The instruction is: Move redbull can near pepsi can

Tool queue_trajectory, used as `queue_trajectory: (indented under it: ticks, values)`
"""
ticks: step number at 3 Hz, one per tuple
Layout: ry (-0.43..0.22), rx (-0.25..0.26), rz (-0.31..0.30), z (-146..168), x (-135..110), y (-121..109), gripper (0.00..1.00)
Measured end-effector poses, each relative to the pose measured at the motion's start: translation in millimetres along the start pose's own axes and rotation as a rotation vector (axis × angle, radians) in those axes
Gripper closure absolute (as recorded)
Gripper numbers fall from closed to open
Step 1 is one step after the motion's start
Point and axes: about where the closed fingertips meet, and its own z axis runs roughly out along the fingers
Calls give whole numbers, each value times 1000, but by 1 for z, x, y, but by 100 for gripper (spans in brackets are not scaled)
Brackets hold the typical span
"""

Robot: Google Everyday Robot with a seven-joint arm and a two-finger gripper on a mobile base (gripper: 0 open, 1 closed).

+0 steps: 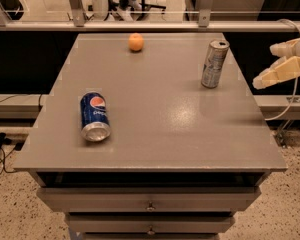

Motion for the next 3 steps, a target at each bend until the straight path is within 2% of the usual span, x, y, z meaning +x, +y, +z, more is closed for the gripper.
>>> queue_trajectory:
  ticks: [1, 2, 3]
  values:
    - [-136, -20, 77, 29, -15, 0, 0]
    - [-295, -39, 117, 73, -40, 0, 0]
    - [-357, -51, 124, 94, -51, 1, 0]
